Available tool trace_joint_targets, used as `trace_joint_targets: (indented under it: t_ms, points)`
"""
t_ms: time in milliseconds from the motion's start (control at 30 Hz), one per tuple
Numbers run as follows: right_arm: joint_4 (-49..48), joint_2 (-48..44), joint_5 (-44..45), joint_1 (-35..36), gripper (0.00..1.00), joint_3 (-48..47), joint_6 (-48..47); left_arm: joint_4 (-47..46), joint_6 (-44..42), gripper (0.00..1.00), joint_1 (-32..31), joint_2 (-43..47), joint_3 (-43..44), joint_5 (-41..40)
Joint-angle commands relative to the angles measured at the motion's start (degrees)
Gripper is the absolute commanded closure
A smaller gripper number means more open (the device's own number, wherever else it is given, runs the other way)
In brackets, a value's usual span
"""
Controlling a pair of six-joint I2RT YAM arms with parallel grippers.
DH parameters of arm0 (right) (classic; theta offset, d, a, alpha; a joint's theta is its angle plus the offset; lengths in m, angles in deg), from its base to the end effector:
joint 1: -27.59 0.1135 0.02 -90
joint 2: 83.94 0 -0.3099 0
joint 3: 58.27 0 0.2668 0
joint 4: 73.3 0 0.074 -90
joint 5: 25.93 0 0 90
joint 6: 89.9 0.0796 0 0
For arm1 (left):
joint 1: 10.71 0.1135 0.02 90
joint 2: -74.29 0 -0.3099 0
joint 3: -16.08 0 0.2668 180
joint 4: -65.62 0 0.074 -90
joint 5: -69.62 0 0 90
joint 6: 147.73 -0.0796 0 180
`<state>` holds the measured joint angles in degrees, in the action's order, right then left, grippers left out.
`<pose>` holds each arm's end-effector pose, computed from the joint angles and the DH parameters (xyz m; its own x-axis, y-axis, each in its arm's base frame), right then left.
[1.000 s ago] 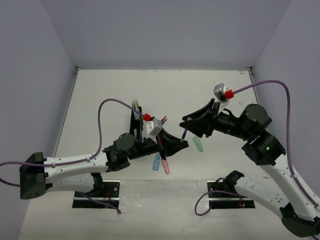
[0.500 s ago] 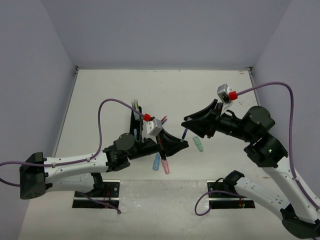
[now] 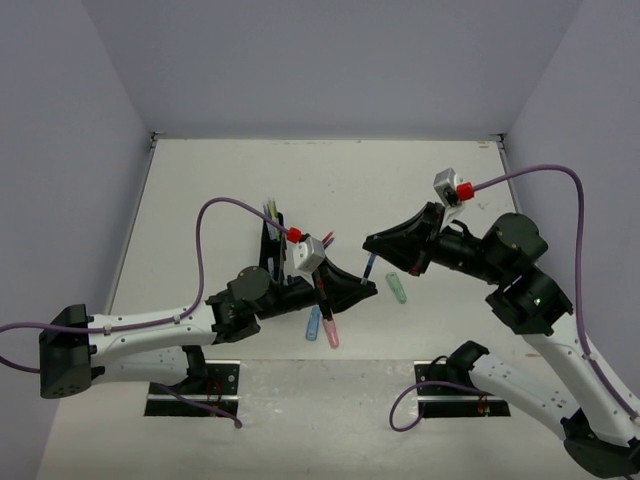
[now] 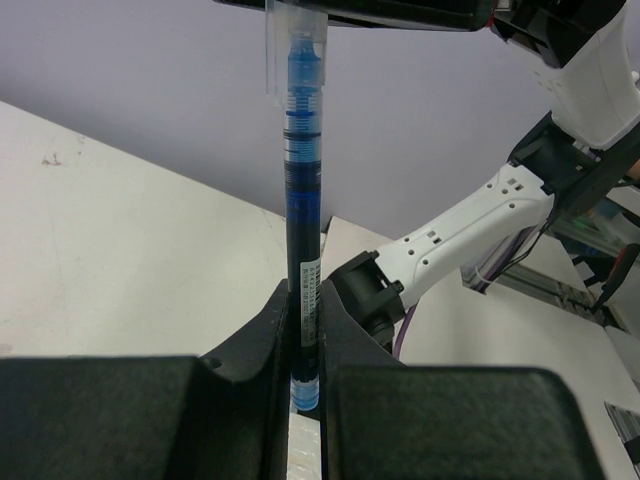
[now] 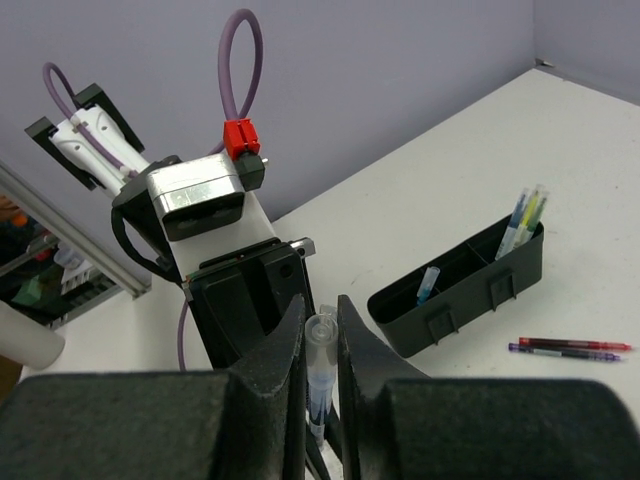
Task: Sort the stationery into containers
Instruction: Close the pen cap on the pen.
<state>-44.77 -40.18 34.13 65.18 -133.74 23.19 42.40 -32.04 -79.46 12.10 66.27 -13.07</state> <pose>0.1072 0.1327 0.4760 -0.3217 0.1812 -0.9293 -0.8667 0.3387 0.3661 0.0944 -0.2706 0.3619 -0.3568 -0.2688 -0.8947 0.9044 0.1405 -0.4029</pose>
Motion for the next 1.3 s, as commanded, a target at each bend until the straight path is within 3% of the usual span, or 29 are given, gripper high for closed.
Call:
trace_joint_targets:
  t_ms: [0, 333, 533, 800, 900, 1000, 1100, 1133, 1233, 1267]
  points:
    - [-2.7, -0.4, -2.4, 0.1, 1.0, 2.2, 0.6, -2.3, -2.4, 1.0, 0.1, 1.3, 1.6, -1.4]
    - [-12.1, -1.6, -5.3, 0.2, 1.0, 17.9, 7.4, -6.9, -7.3, 1.0, 0.3, 8.4, 2.4, -6.9]
    - [-17.1, -0.8, -7.6, 0.3, 1.0, 26.1, 7.9, -5.6, -10.9, 1.0, 0.6, 9.7, 7.5, -8.9]
    - [-26.3, 1.3, -8.8, 1.2, 1.0, 34.8, 12.9, -8.0, -8.6, 1.0, 5.1, 9.5, 10.1, -5.4]
    - [-27.1, -1.0, -8.4, 1.1, 1.0, 33.2, 15.0, -10.9, -8.3, 1.0, 5.2, 9.2, 6.4, -3.2]
    - [-20.9, -3.3, -6.1, 1.1, 1.0, 25.4, 13.8, -14.9, -6.0, 1.0, 5.1, 9.4, -1.2, -1.7]
    - [-13.4, -3.8, -3.1, 1.1, 0.86, 17.7, 10.6, -18.1, -3.6, 1.0, 5.1, 9.7, -7.1, -0.8]
    - [-13.3, -3.8, -3.1, 1.1, 0.86, 17.7, 10.6, -18.1, -3.5, 1.0, 5.1, 9.6, -7.1, -0.6]
    - [-8.5, -3.5, 0.5, 1.1, 0.62, 11.0, 8.4, -20.7, -0.8, 1.0, 5.1, 8.4, -12.5, 0.4]
    - [-7.3, -3.4, 1.3, 1.1, 0.6, 9.9, 8.0, -21.4, 0.3, 1.0, 5.1, 8.2, -13.3, 0.5]
